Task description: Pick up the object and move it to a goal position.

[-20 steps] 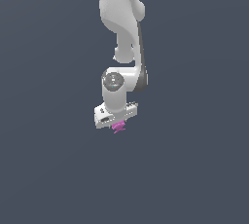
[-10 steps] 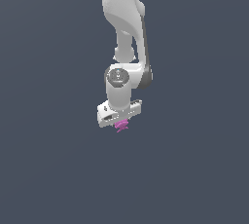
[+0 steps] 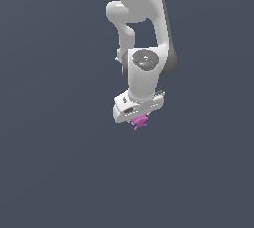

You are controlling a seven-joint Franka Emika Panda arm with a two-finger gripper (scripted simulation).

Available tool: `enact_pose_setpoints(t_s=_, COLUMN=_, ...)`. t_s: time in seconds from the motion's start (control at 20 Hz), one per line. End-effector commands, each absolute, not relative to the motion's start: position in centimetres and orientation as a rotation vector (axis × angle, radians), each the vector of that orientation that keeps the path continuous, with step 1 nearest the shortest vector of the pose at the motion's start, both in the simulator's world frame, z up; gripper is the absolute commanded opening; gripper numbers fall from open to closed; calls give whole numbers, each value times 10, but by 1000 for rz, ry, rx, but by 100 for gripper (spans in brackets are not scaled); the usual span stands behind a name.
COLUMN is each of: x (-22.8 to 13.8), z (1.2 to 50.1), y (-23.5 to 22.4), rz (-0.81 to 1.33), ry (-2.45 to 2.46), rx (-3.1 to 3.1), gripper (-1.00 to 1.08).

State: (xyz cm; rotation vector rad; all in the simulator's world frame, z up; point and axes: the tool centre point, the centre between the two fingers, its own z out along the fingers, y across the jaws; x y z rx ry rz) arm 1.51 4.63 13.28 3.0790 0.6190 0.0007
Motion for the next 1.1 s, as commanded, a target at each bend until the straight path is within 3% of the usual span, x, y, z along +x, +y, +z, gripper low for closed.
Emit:
enact_pose_setpoints(t_s=0.0, x=18, z=156, y=67, rz=1, ry=619, rx=3079, gripper=-100)
enact_pose_setpoints(t_s=0.65, x=37, z=271, y=169, rz=0, ry=619, rx=3080, gripper=-100)
enact_pose_setpoints(t_s=1.05, x=46, z=312, y=205, rz=0, ry=619, rx=3080, gripper=-100)
